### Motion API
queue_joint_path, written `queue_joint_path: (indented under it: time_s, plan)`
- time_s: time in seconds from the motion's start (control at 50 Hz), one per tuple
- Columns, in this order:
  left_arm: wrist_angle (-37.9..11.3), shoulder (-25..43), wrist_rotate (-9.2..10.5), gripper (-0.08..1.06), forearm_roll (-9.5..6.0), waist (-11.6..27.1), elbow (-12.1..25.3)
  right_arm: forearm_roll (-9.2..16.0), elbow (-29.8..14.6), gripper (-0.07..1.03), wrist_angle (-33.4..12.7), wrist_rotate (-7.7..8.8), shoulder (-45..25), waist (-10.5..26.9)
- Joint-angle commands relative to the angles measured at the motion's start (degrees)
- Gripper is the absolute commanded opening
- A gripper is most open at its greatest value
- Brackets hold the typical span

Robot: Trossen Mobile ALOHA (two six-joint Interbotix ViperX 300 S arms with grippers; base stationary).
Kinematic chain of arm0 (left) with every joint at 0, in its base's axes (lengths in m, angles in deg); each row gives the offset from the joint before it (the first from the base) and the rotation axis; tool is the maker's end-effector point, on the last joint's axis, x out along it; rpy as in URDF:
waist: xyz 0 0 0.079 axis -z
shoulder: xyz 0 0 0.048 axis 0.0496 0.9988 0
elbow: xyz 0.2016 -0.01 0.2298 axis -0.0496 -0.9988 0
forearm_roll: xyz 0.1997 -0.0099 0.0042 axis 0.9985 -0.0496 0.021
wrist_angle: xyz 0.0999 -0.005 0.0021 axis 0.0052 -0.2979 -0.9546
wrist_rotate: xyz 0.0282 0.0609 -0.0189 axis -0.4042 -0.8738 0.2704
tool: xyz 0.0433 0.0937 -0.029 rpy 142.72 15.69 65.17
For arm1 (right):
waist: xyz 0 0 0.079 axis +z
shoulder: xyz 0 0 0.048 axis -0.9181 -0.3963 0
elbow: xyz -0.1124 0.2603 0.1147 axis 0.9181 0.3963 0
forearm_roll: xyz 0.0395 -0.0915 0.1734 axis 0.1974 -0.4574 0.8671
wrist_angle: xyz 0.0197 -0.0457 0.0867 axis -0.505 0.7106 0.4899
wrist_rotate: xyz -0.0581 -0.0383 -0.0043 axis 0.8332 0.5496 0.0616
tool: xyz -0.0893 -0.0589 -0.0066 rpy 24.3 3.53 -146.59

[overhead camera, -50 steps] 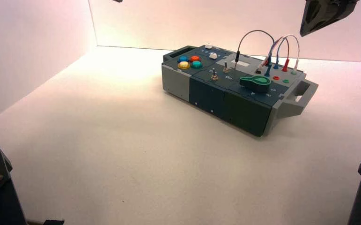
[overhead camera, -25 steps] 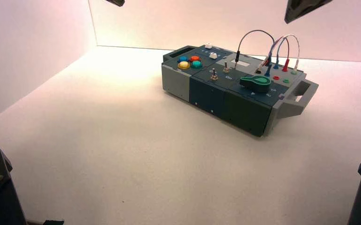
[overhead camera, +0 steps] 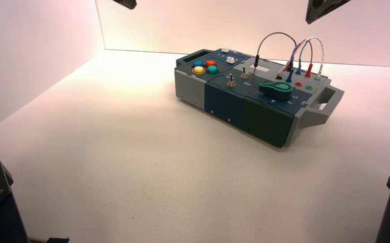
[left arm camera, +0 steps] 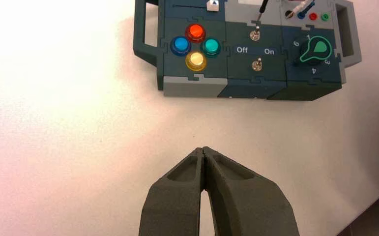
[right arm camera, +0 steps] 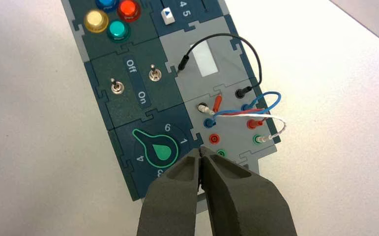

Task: Push the yellow button with the right gripper.

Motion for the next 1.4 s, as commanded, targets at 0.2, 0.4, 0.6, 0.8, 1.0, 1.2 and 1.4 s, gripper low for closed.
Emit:
queue_joint_path:
  time_s: [0.2,0.4,0.6,0.8,1.0,1.2,1.4]
  plan:
    - [1.58,-1.05,-0.35,-0.03,-0.26,-0.09,1.85,-0.18,-2.46,-0.02,-0.44,0.97,-1.49,0.09]
    - [0.97,-2.46,-0.44,-0.03,-0.26,-0.09,1.93,-0.18,-5.71,-0.02,-2.20,3.60,-5.89,0.35]
    - [0.53,-4.39,-0.35,-0.03,-0.26,-0.09,2.29,-0.18,-10.20,-0.02,-2.55,5.10,-11.07,2.99]
    - [0.79,-5.19,-0.35,-0.03,-0.44,-0.09,2.11,0.00,-15.21,-0.02,-2.55,7.65,-16.70,6.24]
    - [0.53,-5.19,-0.35,-0.03,-0.44,-0.09,2.02,-0.09,-20.74,-0.02,-2.55,8.79,-21.88,9.32]
    - [0.53,-5.27,-0.35,-0.03,-0.44,-0.09,1.93,0.18,-27.86,-0.02,-2.72,8.88,-30.23,10.90]
    - [0.62,-5.10,-0.35,-0.03,-0.44,-0.18,1.93,0.53,-31.38,-0.02,-2.64,8.88,-35.07,13.71]
